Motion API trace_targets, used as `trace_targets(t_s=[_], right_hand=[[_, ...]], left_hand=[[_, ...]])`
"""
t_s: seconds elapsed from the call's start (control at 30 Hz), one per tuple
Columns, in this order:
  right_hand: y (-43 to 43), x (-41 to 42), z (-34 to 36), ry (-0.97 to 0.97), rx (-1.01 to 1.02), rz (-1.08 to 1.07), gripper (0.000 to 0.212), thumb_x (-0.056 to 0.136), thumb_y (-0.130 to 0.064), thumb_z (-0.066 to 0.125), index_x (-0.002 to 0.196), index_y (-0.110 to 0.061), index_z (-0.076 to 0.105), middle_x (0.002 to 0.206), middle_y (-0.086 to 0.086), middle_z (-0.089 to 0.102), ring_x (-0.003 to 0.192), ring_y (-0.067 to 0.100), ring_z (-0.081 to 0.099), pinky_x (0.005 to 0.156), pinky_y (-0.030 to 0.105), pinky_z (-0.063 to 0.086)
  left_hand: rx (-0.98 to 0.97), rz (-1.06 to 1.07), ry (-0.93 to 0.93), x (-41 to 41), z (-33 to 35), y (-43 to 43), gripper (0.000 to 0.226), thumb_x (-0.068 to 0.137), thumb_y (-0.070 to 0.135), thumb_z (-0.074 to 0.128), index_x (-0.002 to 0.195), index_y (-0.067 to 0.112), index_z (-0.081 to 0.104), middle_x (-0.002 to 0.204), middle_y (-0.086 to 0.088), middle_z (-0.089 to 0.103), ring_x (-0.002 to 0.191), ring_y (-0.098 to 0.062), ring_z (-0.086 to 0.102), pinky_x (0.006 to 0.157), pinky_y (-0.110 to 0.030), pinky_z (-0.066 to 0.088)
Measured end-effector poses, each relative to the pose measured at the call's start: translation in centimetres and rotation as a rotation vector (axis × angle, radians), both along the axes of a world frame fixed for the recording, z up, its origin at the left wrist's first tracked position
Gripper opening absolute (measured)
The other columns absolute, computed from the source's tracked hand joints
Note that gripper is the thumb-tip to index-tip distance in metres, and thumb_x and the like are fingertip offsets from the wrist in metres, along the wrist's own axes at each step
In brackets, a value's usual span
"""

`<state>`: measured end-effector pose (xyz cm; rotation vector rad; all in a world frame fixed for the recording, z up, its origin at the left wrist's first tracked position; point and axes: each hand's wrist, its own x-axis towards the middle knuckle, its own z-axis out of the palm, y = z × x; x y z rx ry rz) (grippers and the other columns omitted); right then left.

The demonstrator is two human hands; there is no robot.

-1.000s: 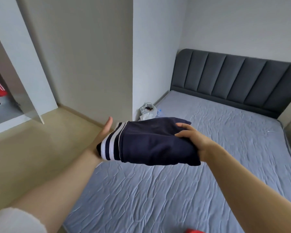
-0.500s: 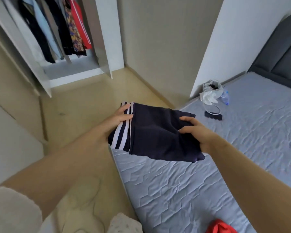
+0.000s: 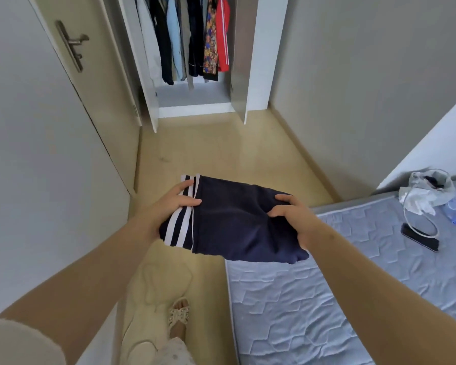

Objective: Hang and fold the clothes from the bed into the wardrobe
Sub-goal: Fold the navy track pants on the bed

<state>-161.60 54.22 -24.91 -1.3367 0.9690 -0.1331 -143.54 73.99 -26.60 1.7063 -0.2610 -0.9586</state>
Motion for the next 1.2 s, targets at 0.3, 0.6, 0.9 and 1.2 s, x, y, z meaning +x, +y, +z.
trace_targets(t_s=[0.3,0.6,0.9,1.2], right_hand=[[-1.0,17.7,-1.0,0.043,-0.042,0.032,0.052,0.074,-0.006,0.067,0.120,-0.024,0.051,0.090,-0.004,0.055,0.079,0.012,0.052,0.058,0.025,0.038],[-1.4,31.8,-1.4,0.045,-0.005,0.072,0.047,0.073,-0.005,0.066,0.112,-0.027,0.051,0.089,-0.004,0.054,0.078,0.013,0.052,0.058,0.025,0.038],[-7.3,45.9,-1.0,-0.008,-0.033,0.145,0.046,0.071,-0.005,0.067,0.111,-0.025,0.055,0.092,-0.002,0.055,0.080,0.013,0.051,0.059,0.025,0.038],[-20.5,61.7,1.4,-0.075,-0.002,0.144,0.046,0.070,-0.006,0.067,0.111,-0.026,0.057,0.095,-0.005,0.055,0.083,0.012,0.050,0.059,0.026,0.038]], left_hand=[[-0.038,0.130,0.064,14.4,0.1,0.3,0.064,0.086,0.006,0.059,0.138,0.034,0.035,0.105,0.007,0.054,0.085,-0.017,0.062,0.055,-0.026,0.049],[-0.056,0.203,0.073,27.4,0.3,0.2,0.058,0.088,0.013,0.059,0.137,0.031,0.035,0.112,0.003,0.054,0.088,-0.017,0.061,0.060,-0.028,0.048],[-0.086,0.283,0.080,39.8,0.5,-4.4,0.047,0.086,0.014,0.063,0.124,0.030,0.042,0.106,0.000,0.058,0.083,-0.020,0.065,0.053,-0.027,0.053],[-0.103,0.260,-0.026,56.6,2.7,-17.6,0.054,0.086,0.013,0.061,0.136,0.016,0.041,0.120,-0.011,0.059,0.091,-0.024,0.064,0.070,-0.032,0.050]])
